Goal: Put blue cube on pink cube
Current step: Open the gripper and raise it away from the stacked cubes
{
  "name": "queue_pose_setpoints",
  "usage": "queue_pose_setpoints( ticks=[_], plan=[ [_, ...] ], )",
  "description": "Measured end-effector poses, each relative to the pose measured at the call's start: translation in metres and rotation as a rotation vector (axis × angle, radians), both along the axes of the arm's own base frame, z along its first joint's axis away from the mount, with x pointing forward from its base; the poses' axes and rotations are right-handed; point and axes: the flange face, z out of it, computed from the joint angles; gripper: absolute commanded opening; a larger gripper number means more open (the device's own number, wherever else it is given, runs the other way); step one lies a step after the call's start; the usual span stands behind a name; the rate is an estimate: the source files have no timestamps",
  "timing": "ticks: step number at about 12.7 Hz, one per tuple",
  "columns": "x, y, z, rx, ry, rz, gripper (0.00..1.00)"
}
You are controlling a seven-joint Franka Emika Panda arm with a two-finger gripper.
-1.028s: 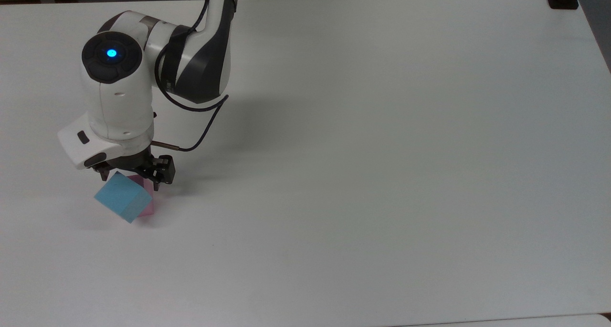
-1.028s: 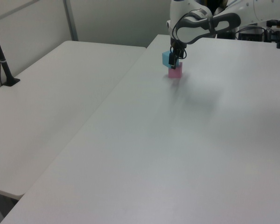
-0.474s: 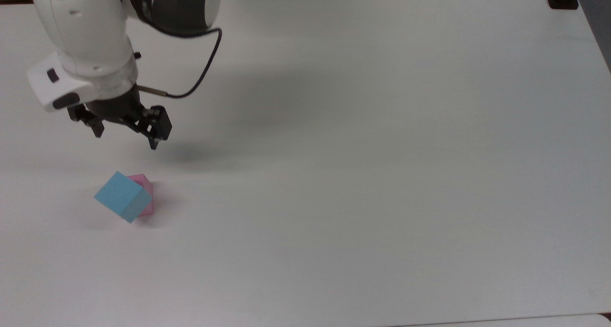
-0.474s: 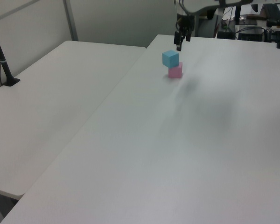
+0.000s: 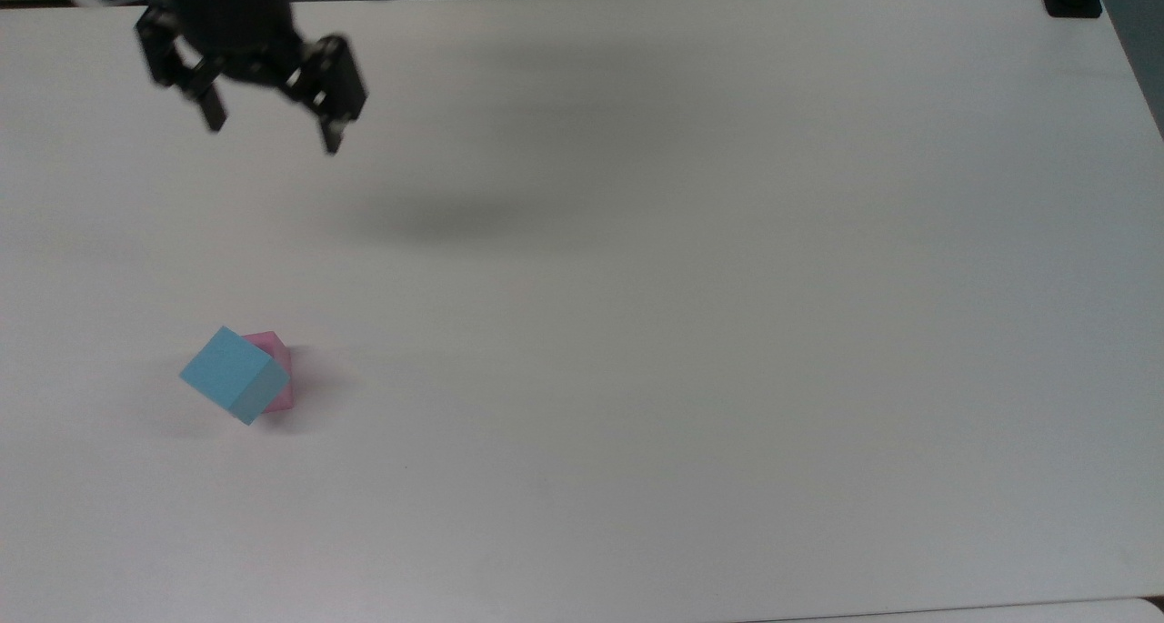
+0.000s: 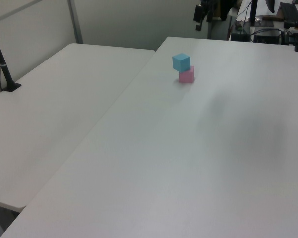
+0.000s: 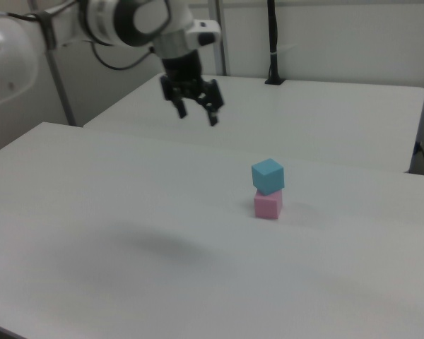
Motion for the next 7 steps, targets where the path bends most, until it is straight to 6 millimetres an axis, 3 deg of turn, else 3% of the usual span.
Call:
queue_pose_setpoints(
  ticks=[3, 6, 7],
  plan=[
    [-0.043, 0.047, 0.017, 0.043, 0.079, 0.064, 1.00],
    [-0.056, 0.093, 0.017, 0.051, 0.142, 0.137, 1.00],
    [-0.056, 0.100, 0.015, 0.050, 0.147, 0.148, 1.00]
  ],
)
